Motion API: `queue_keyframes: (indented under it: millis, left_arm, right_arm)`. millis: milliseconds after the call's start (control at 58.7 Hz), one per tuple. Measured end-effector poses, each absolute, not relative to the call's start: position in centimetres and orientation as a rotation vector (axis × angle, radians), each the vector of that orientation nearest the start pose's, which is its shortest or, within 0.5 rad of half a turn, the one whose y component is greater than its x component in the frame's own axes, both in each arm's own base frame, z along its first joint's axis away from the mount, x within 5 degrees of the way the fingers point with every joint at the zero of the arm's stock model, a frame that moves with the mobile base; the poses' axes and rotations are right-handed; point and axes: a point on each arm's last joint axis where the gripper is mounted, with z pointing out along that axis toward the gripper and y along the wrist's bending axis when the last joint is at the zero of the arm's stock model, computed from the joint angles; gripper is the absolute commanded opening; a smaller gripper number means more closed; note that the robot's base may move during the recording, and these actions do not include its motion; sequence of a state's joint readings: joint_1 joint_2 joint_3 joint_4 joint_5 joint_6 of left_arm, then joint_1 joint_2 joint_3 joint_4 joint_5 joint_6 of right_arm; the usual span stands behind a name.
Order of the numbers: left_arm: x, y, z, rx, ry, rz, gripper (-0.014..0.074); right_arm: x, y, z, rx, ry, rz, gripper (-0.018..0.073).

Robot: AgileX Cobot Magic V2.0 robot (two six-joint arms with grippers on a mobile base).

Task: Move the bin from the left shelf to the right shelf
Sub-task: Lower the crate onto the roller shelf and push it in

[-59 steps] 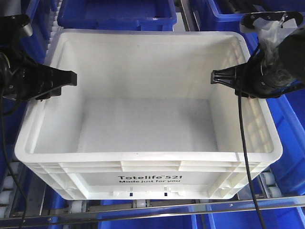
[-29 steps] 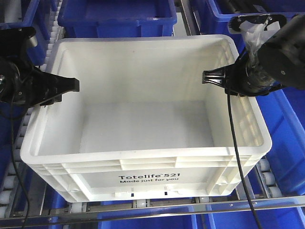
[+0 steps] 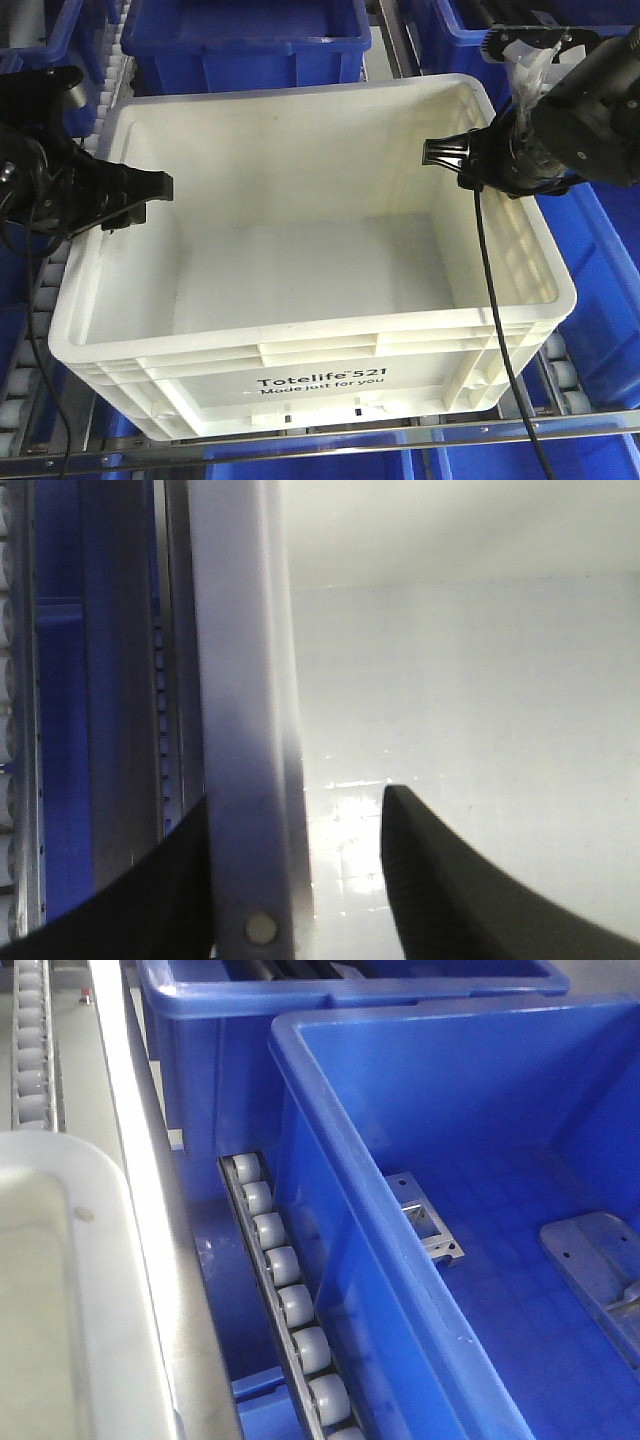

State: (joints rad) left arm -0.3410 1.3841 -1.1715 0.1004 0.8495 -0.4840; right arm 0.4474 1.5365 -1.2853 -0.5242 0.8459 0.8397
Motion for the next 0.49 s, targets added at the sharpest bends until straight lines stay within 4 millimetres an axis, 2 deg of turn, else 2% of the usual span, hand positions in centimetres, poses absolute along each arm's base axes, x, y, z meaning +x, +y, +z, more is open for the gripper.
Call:
queue_keyframes:
  millis: [494]
  left_arm:
    - [27.7,-8.6,32.5,-0.074,2.504,-0.118,0.0349]
  right_arm:
    - [31.7,12.2,31.5,0.152,2.444,0.082,0.0391]
